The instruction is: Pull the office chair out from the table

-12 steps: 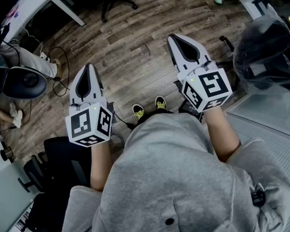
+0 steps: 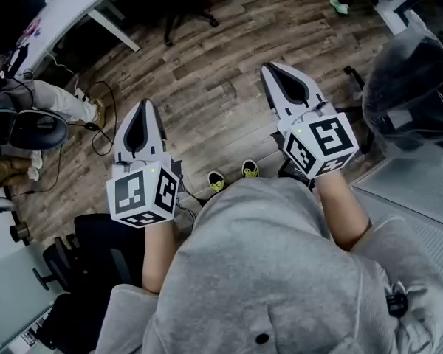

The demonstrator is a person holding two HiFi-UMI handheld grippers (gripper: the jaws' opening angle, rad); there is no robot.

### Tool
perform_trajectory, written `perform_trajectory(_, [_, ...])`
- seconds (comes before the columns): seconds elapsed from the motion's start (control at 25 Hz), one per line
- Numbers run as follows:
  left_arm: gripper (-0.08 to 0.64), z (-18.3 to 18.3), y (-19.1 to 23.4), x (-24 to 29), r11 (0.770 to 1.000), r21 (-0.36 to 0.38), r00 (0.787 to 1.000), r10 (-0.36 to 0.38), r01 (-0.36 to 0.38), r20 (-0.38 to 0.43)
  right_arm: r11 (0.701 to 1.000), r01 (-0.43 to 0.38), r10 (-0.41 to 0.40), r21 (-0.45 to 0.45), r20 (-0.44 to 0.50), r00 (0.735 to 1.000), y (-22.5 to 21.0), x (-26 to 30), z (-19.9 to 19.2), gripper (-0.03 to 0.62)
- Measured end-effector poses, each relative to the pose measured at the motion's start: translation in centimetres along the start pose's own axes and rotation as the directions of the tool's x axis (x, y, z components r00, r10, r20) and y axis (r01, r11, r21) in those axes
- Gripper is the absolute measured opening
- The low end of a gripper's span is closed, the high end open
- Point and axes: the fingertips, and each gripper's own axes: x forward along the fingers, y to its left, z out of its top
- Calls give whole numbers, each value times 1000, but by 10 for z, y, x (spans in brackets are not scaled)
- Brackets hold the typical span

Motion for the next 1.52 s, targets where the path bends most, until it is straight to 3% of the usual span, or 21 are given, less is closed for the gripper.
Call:
perform_trajectory(0.36, [11, -1, -43, 3, 999, 32, 1000, 19, -19, -6, 998, -57, 58, -4, 15, 998, -28, -13, -4, 28])
perform_trajectory(0.88, [11, 12, -49, 16, 996, 84, 1000, 7, -7, 1, 997, -70, 70, -12, 41, 997, -35, -8, 1, 28])
perform_trajectory(1.52, [11, 12, 3, 85, 999, 45, 1000, -18, 18, 8, 994, -55, 54, -92, -16, 998, -39, 70, -1, 28])
